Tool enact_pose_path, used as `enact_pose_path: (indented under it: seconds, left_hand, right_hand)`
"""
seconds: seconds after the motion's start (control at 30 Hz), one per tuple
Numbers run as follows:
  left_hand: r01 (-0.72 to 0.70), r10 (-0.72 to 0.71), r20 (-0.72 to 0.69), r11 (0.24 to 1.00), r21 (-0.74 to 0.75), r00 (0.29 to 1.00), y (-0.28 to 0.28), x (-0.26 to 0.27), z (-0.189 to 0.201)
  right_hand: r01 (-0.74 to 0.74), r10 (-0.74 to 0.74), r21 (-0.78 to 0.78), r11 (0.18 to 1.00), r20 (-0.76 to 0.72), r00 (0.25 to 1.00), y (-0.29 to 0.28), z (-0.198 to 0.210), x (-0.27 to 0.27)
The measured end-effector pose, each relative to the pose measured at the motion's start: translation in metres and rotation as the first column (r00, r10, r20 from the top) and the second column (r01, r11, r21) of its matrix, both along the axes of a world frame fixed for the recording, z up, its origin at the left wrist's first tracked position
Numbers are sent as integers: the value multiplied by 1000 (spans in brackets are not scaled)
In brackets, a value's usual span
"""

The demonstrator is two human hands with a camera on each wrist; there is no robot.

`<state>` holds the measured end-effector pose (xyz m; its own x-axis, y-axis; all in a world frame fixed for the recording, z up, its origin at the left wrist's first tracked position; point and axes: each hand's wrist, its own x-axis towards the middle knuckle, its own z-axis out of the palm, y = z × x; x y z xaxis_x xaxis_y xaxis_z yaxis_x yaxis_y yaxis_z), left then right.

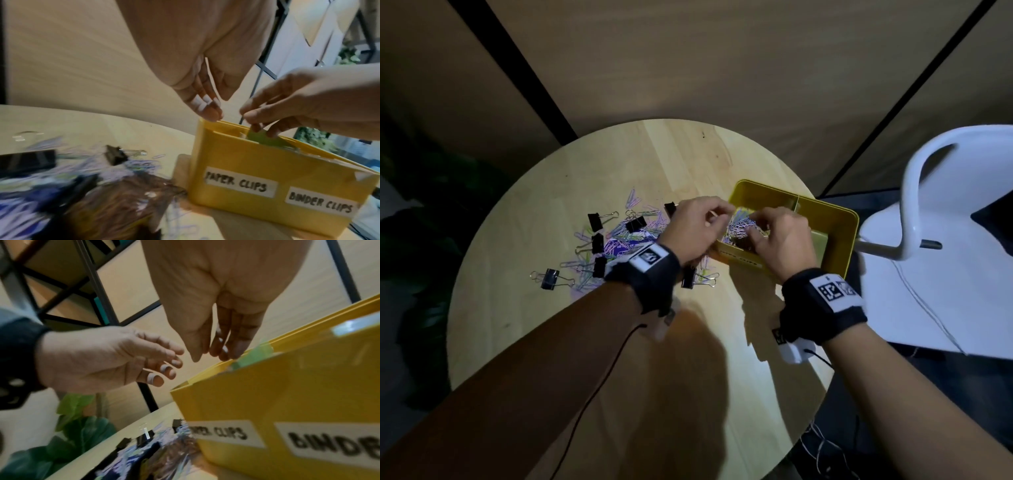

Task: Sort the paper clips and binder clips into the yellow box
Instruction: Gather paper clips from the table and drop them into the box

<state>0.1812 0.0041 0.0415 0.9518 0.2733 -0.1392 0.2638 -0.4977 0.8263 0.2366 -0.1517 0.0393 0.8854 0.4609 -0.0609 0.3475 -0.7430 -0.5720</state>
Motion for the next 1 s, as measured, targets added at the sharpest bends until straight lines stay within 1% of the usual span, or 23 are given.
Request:
enact_pose_path:
  seconds: [0.03, 0.1, 0.13, 0.2, 0.27, 0.33, 0.43, 0.5, 0.57, 0.67, 0.7, 0.73, 0.77, 0.83, 0.93, 1.0]
  left_hand:
    - [-37, 37, 5, 999, -12, 999, 11, -10, -2]
    - [-105, 105, -53, 994, 10, 993, 41, -33, -14]
    - [-130, 134, -90, 990, 49, 987, 57, -45, -19]
    - [-129, 159, -168, 976, 173, 973, 86, -68, -29]
    - [-58, 143, -254, 948, 313, 957, 107, -91, -38]
    - [58, 91, -339, 912, 406, 936, 117, -109, -49]
    - [209, 11, -450, 876, 436, 893, 114, -124, -64]
    - [252, -29, -474, 875, 414, 880, 106, -126, -70]
    - [240, -20, -469, 878, 414, 883, 98, -125, -75]
    - [200, 23, -447, 873, 445, 894, 90, -120, -86]
    - [195, 22, -439, 875, 442, 898, 89, -120, -89]
    - [190, 18, -426, 878, 440, 905, 91, -120, -92]
    - [187, 7, -399, 877, 443, 917, 93, -121, -93]
    - [186, -37, -322, 877, 444, 946, 97, -128, -95]
    - [188, -126, -178, 901, 391, 976, 108, -143, -93]
    - [190, -148, -147, 923, 336, 978, 119, -147, -85]
  right_hand:
    - [-43, 42, 35, 998, 25, 999, 3, 2, -8]
    - [-164, 161, 62, 984, 57, 985, 13, 3, -29]
    - [-236, 233, 53, 970, 48, 971, 20, 3, -41]
    - [-364, 364, 3, 931, -10, 931, 33, -5, -60]
    - [-470, 465, -85, 878, -75, 882, 45, -19, -75]
    - [-541, 531, -139, 830, -102, 841, 54, -34, -87]
    - [-569, 567, -221, 792, -79, 820, 69, -49, -91]
    - [-570, 576, -260, 779, -64, 815, 81, -55, -90]
    - [-586, 591, -324, 742, -96, 801, 93, -61, -86]
    - [-645, 641, -461, 610, -191, 743, 106, -70, -78]
    - [-656, 652, -484, 579, -208, 729, 108, -72, -76]
    - [-661, 660, -493, 565, -211, 721, 110, -74, -75]
    - [-660, 661, -495, 565, -208, 721, 111, -77, -75]
    - [-651, 661, -476, 591, -176, 729, 111, -82, -75]
    - [-638, 650, -407, 654, -128, 749, 107, -87, -77]
    - [-647, 654, -358, 674, -118, 747, 107, -86, -79]
